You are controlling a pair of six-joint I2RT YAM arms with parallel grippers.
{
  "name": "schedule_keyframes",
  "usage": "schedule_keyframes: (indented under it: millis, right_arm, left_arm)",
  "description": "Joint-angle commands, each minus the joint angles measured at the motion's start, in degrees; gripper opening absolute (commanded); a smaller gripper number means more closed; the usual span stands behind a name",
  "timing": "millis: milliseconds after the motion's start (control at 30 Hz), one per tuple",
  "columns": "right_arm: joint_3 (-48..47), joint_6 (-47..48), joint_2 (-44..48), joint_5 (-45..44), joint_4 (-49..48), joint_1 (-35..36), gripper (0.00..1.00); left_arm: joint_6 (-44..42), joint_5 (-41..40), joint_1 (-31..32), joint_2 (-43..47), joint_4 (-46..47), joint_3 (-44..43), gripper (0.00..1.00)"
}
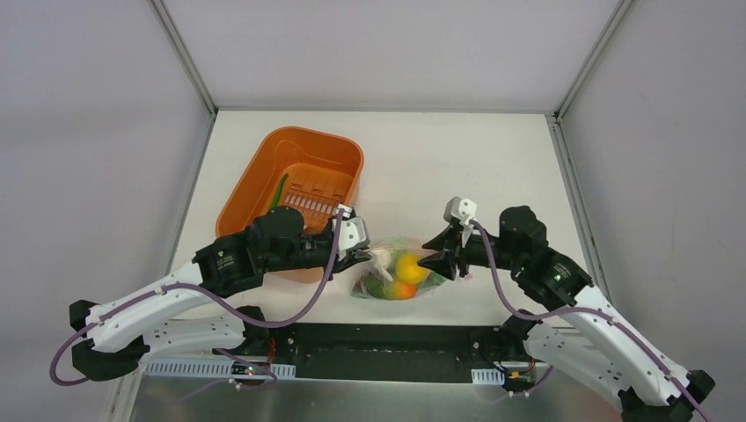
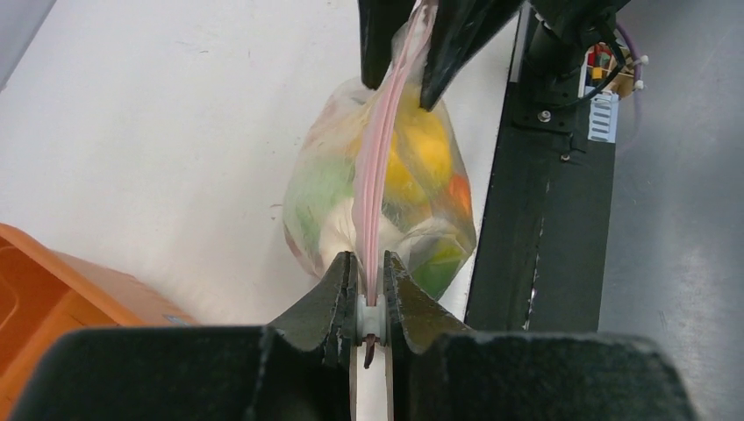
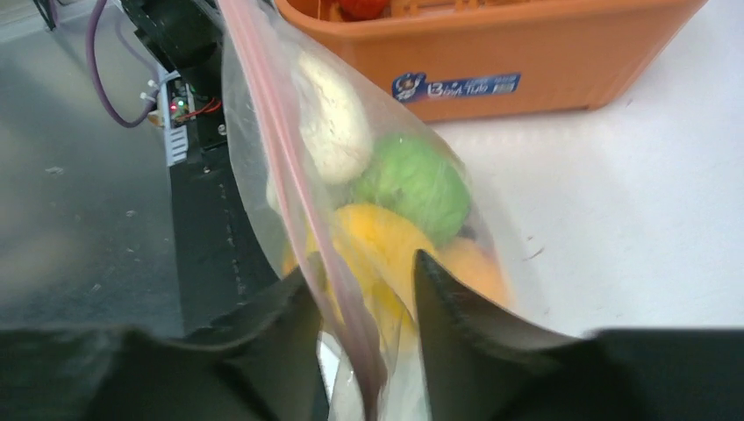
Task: Place the food in the zip-top bag and seal the zipper
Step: Zip the zipper food storage bag at the center of the board.
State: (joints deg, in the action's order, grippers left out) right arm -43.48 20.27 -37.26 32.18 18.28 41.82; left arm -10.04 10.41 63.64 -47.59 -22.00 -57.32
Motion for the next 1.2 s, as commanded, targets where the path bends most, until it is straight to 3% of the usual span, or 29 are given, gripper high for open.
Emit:
schedule_keyframes:
  millis: [0,33,100,267,467,700,733,800,1000,1067,1167]
  right_arm:
    - [-1.17,-0.39,-2.25,1.84,-2.30,-0.13,0.31]
    - [-0.90,-0.78,-2.37,2.36,-3.68,-0.09,0.14]
    - [-0.12,-2.07,-2.10,2.90,-6.84,-0.14,0.05]
    - [0.74,-3.15,-0.30,4.71,-10.50,-0.16,0.02]
    - [2.54,-1.91,4.11,4.34,-9.76,-0.11,0.03]
    - [1.25,-1.57,3.00,5.14,-7.67,-0.16,0.06]
    - [1.13,-1.62,2.65,4.70,-7.67,-0.16,0.05]
    - [0.81,-1.33,2.03,4.24,-7.30,-0.14,0.02]
    - [1.35,-0.62,2.26,0.83,-6.61,-0.11,0.00]
    - [1.52,-0.50,2.87,0.93,-6.70,-0.14,0.00]
    - [1.80,-0.73,3.40,1.36,-7.44,-0.10,0.00]
  left_arm:
    - [-0.68,4.43,-0.42,-0.89,3.27,-0.58,0.00]
    - [-0.67,5.12,-0.44,-1.51,2.95,-0.93,0.00]
    - [-0.67,5.82,-0.44,-3.18,2.07,-1.63,0.00]
    - [-1.09,6.46,-0.39,-5.35,-0.41,-3.31,0.00]
    - [-2.32,2.97,-0.42,-0.52,1.23,-1.08,0.00]
    - [-3.22,0.95,-0.44,2.28,1.62,-0.70,0.00]
    - [-3.16,0.63,-0.40,2.06,1.43,-0.73,0.04]
    - [-2.41,-1.11,-0.44,1.13,0.36,-1.05,0.26]
    - [1.43,-7.64,-0.51,3.60,-0.51,1.95,0.69]
    - [2.71,-7.88,-0.82,5.93,2.20,5.23,0.77]
    - [4.99,-7.66,-2.37,9.04,6.49,9.59,0.79]
